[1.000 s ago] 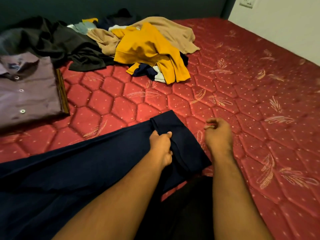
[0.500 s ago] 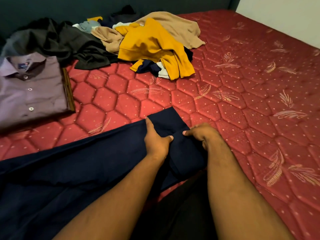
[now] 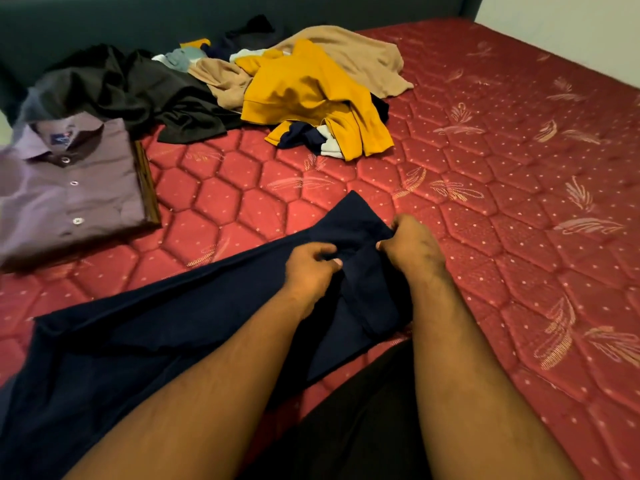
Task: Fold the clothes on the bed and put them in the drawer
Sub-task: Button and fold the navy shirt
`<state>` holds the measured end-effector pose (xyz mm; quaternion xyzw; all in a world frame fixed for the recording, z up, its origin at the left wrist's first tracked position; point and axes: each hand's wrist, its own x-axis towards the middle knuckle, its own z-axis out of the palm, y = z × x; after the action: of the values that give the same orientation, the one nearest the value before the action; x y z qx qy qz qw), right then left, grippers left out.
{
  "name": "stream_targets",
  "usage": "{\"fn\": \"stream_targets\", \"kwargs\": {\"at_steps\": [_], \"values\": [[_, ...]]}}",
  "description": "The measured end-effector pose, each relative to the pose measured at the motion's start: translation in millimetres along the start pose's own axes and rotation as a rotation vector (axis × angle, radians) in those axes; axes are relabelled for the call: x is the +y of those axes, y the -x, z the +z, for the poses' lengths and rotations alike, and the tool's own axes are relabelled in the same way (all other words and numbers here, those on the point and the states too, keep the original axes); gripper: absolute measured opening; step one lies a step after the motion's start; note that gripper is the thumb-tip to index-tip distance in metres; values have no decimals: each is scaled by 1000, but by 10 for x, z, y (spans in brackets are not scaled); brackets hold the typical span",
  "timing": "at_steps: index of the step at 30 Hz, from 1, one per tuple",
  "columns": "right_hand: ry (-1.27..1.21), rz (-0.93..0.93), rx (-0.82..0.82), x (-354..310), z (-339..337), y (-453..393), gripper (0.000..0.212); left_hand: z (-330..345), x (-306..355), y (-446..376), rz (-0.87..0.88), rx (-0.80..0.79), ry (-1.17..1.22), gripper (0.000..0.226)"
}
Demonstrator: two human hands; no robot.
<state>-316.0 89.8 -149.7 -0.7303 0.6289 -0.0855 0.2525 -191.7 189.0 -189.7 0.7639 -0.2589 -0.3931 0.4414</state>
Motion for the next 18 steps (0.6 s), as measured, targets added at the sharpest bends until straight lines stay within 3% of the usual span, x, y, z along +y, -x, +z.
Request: {"fn": "stream_targets", "kwargs": {"at_steps": [3, 6, 9, 11, 13, 17, 18], "values": [[73, -139, -3, -351, -62, 356, 27, -143, -89, 81, -115, -238, 175, 39], [48, -284, -58, -760, 102, 850, 30, -418, -117, 236, -140, -225, 342, 41], [23, -399, -71, -1144, 429, 1419, 35, -905, -336, 393, -289, -154, 726, 30], [-34, -421, -103, -1314, 681, 1740, 34, -1253, -567, 506, -342, -99, 952, 40], [-88, -452, -167, -1505, 983, 2091, 32, -1646, -796, 677, -306, 6, 1018, 40], [-309, -487, -351, -1688, 1445, 2495, 28, -2168, -1008, 955, -284, 445, 739, 27], [-408, -469, -426, -1694, 1513, 2528, 30, -2268, -1060, 962, -279, 483, 719, 30]]}}
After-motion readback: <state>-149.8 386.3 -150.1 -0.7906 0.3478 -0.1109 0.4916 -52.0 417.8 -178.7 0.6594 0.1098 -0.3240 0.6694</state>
